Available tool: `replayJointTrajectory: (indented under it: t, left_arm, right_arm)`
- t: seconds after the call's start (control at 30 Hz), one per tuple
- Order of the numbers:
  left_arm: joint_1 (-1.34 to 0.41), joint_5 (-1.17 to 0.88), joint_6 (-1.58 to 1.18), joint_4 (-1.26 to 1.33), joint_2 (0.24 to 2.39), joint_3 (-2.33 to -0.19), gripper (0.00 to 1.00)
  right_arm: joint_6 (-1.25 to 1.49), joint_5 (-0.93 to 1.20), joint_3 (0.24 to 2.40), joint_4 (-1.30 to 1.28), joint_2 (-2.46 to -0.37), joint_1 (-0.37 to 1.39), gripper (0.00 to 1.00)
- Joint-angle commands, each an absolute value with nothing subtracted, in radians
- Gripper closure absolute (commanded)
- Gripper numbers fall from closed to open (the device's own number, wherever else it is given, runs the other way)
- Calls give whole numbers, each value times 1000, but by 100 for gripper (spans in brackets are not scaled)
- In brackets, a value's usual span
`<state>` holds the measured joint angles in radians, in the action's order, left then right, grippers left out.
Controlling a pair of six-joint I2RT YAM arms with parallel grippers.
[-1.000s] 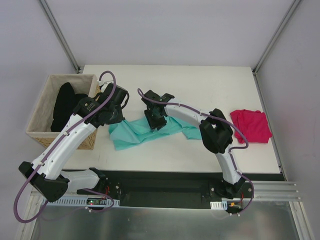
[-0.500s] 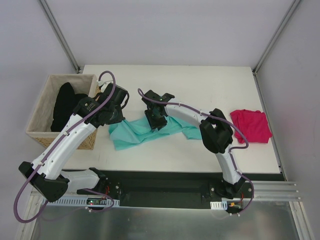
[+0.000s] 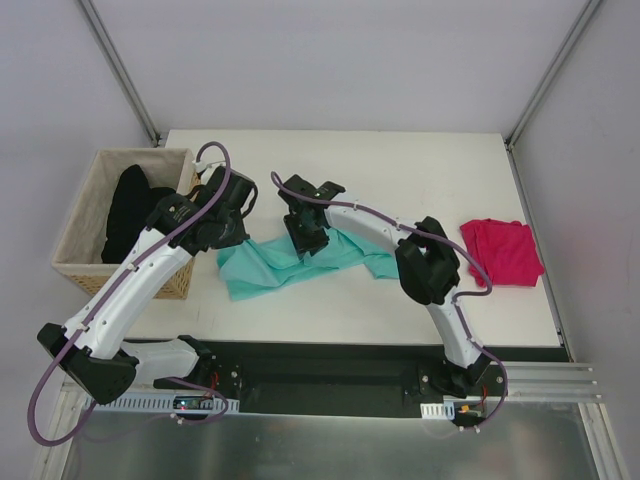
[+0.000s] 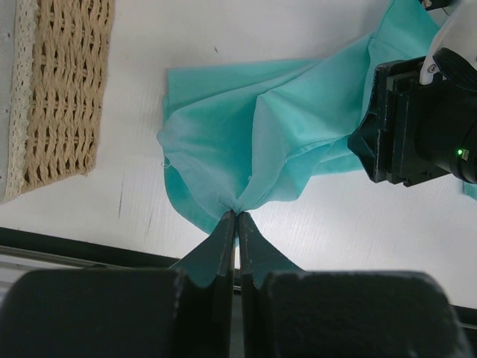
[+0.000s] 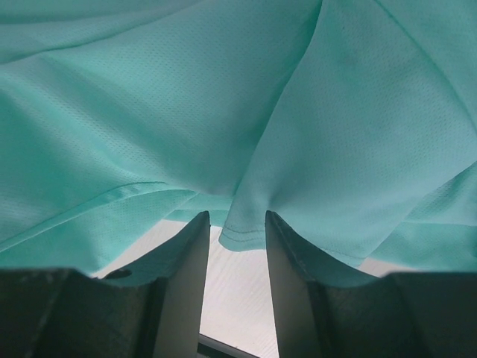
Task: Fold and stack the t-shirts
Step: Flatten out the tshirt
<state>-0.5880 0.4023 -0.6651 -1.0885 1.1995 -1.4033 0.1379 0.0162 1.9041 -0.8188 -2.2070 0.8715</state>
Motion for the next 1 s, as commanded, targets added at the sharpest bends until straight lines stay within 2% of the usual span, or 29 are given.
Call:
replayJointTrajectory:
  t: [0.0,0.43,0.73,0.97]
  left_arm:
    - [-572,431,-657,-1100,1173,-1387,100]
    - [-552,426,-641,-1098,1149,-1376,100]
    - [-543,423,-635,-1098,1144,-1371,100]
    - [-541,420,-635,-1100,1144,-1374,100]
  right_arm:
    - [146,23,1948,-854,-2223,885,61]
    - [161,11,1927,-856,-2229,896,62]
    - [173,-52,1931,-879,-2235,896,69]
    - [184,-95,1925,-913,-2244,894,69]
